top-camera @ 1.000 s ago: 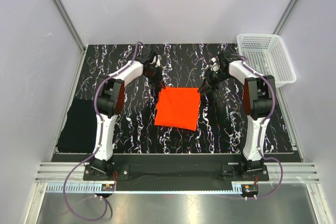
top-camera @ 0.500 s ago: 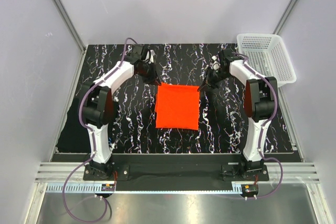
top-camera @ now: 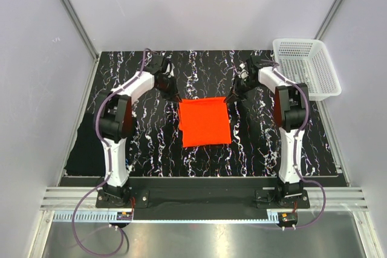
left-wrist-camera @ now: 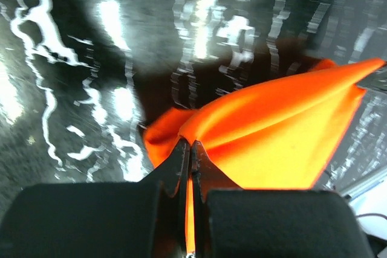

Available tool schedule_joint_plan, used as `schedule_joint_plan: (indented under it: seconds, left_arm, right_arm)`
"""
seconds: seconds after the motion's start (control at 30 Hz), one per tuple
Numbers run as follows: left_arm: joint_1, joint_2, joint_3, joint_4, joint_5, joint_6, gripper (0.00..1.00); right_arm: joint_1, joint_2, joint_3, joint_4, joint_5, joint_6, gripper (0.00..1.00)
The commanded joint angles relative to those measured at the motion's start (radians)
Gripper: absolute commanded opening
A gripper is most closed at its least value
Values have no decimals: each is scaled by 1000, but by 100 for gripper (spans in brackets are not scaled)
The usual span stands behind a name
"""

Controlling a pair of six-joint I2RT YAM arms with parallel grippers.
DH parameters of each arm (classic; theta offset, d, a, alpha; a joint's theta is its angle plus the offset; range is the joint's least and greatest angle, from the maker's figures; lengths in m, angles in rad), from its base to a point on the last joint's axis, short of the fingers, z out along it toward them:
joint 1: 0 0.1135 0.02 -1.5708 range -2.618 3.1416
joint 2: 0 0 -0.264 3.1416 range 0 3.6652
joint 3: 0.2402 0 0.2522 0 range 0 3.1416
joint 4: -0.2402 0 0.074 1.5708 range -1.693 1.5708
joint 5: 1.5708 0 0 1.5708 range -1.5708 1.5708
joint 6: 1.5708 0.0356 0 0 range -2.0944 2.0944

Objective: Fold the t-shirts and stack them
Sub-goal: Fold the tshirt

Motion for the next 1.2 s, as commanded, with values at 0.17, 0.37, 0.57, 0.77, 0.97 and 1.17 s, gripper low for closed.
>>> schedule_joint_plan:
  seconds: [0.17,0.37,0.57,0.77,0.97,1.17]
  left_arm:
    - [47,123,110,-38,-137,70,17]
    - [49,16,120,-87,-232,120,46]
    - [9,-176,45,-70,-137,71,49]
    - [-62,-204,-146,210,79,-62,39]
    - [-56,-132,-241,338,145,-101,37]
    - [-40,-86,-328,367,157,-35,37]
  right_arm:
    - [-1,141,172,9,23,10,11]
    - [-1,100,272,-132,145,-3,42]
    - [1,-49,234,-220,254,-65,50]
    - [31,-143,18,8,-66,37,46]
    - [34,-77,-160,294,-281,175,27]
    - [15,17,-163,297,-279,147,20]
